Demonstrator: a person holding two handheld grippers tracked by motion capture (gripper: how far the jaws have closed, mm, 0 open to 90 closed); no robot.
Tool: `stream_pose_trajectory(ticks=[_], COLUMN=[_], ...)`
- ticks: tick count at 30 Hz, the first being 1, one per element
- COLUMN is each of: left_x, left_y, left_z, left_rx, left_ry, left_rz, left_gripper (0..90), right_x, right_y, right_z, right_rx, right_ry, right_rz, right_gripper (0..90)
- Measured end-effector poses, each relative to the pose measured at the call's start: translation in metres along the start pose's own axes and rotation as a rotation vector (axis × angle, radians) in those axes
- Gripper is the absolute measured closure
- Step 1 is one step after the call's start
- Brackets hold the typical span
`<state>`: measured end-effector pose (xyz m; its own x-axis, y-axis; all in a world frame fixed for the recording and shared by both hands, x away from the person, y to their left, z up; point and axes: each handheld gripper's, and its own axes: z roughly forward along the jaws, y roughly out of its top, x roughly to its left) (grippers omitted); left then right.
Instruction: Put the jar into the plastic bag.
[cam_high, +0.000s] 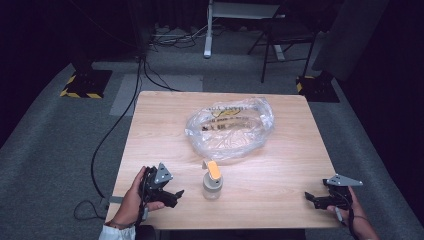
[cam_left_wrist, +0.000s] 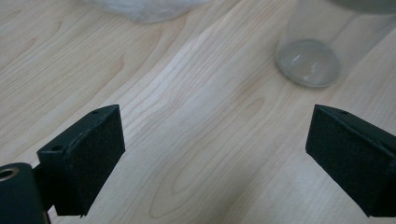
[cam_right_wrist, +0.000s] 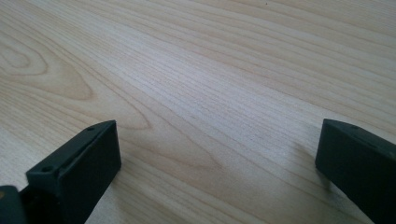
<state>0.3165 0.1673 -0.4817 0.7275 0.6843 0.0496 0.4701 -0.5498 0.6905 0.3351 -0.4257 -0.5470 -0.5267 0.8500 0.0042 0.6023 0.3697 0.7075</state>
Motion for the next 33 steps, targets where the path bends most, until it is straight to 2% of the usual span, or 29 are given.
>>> stream_pose_trajectory(ticks=[12, 15, 18, 20, 22, 24, 33], left_x=[-0.019, -0.025, -0.034, -0.039, -0.043, -0.047, -0.058], left_y=[0.019, 0.024, 0.030, 0.034, 0.037, 0.040, 0.053], left_z=[-0.006, -0.006, -0.005, -0.004, -0.004, -0.003, 0.002], left_rx=[-0.036, -0.041, -0.046, -0.045, -0.057, -0.066, -0.085], left_ry=[-0.042, -0.047, -0.071, -0.065, -0.091, -0.097, -0.115], left_rz=[0.045, 0.061, 0.081, 0.093, 0.094, 0.108, 0.101], left_gripper=[5.0, 6.3, 6.4, 6.4, 7.0, 7.3, 9.8], right_x=[0.000, 0.000, 0.000, 0.000, 0.000, 0.000, 0.000], right_y=[0.000, 0.000, 0.000, 0.000, 0.000, 0.000, 0.000], right_z=[0.000, 0.000, 0.000, 0.000, 0.000, 0.000, 0.000], right_rx=[0.000, 0.000, 0.000, 0.000, 0.000, 0.000, 0.000], right_ry=[0.000, 0.000, 0.000, 0.000, 0.000, 0.000, 0.000], right_rz=[0.000, 0.000, 0.000, 0.000, 0.000, 0.000, 0.000], right_gripper=[0.1, 0.1, 0.1, 0.1, 0.1, 0.1, 0.1])
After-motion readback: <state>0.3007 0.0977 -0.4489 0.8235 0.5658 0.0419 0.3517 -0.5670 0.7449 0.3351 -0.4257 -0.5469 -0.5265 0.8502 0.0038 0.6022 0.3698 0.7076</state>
